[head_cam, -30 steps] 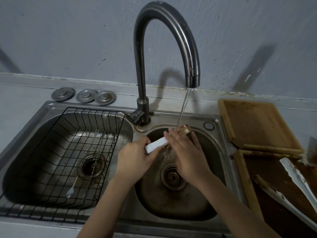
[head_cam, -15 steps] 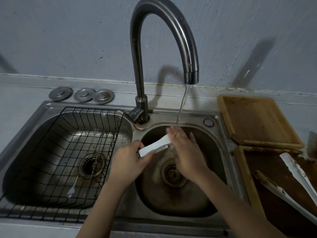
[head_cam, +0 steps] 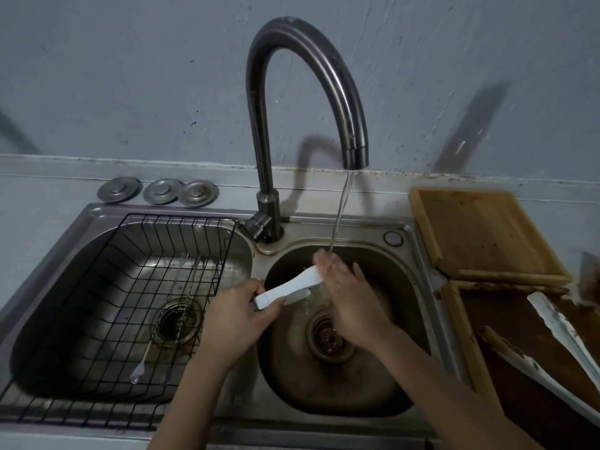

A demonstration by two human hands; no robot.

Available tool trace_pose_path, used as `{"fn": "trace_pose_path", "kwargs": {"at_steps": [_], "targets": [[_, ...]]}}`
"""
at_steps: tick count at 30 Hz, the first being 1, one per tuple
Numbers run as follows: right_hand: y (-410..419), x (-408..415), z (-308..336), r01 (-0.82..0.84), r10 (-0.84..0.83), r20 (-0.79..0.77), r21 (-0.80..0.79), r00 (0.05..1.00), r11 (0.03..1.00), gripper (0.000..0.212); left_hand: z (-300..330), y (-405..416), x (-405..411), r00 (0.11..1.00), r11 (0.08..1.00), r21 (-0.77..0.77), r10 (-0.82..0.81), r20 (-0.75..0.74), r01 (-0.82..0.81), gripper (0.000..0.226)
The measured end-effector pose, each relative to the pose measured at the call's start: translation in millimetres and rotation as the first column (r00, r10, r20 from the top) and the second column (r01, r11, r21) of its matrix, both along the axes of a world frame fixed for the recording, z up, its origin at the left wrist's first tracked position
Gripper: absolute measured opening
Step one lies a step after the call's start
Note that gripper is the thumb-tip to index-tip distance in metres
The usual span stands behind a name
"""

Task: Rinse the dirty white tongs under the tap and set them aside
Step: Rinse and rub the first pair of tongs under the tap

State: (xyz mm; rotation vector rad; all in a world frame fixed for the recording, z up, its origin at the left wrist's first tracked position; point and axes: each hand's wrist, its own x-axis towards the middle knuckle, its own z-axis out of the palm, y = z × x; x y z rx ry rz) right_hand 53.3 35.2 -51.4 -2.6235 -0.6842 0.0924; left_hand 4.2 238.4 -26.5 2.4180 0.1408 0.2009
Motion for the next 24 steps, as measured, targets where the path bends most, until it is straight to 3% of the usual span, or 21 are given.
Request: {"fn": "trace_pose_path", "kwargs": {"at_steps": [1, 3, 5, 7, 9, 13, 17, 19, 21, 24], "targets": [[-7, 6, 1, 0.130, -0.118, -0.158, 0.070, 0.980, 0.989, 0.092, 0, 0, -2, 1.000, 1.000, -0.001, -0.005, 0.002, 0.005, 0.028], [-20, 18, 3, 0.400, -0.307, -0.417, 0.155, 0.856, 0.903, 0.080, 0, -2, -5, 1.000, 1.000, -0.007, 0.006, 0.027, -0.006, 0.029], [-28, 27, 4, 0.563, -0.401, -0.475, 0.272, 0.784, 0.780, 0.061, 2, -2, -4, 0.998, 0.998, 0.056, 0.025, 0.063, -0.028, 0.029], [-29, 32, 14, 0.651, -0.344, -0.583, 0.467, 0.735, 0.599, 0.036, 3, -3, -3, 0.993, 0.976, 0.218, -0.003, 0.118, -0.023, 0.027], [-25, 31, 22, 0.668, -0.167, -0.697, 0.548, 0.698, 0.503, 0.024, 3, -6, -2, 0.980, 0.937, 0.349, -0.077, 0.184, 0.008, 0.025], [-13, 24, 23, 0.664, -0.073, -0.752, 0.527, 0.655, 0.530, 0.046, 5, -14, -2, 0.889, 0.845, 0.535, -0.267, 0.371, 0.030, 0.025], [-3, 14, 15, 0.670, -0.053, -0.746, 0.562, 0.664, 0.485, 0.095, 2, -21, 1, 0.785, 0.798, 0.602, -0.380, 0.490, 0.010, 0.023], [2, 10, 13, 0.678, -0.092, -0.731, 0.567, 0.676, 0.468, 0.108, 2, -22, 2, 0.766, 0.789, 0.614, -0.395, 0.507, 0.000, 0.023], [2, 12, 13, 0.679, -0.108, -0.699, 0.627, 0.707, 0.381, 0.096, 2, -22, 2, 0.760, 0.785, 0.620, -0.401, 0.512, -0.004, 0.021], [1, 20, 19, 0.662, -0.162, -0.646, 0.692, 0.746, 0.286, 0.041, 1, -21, 5, 0.762, 0.790, 0.613, -0.392, 0.516, -0.008, 0.021]]}}
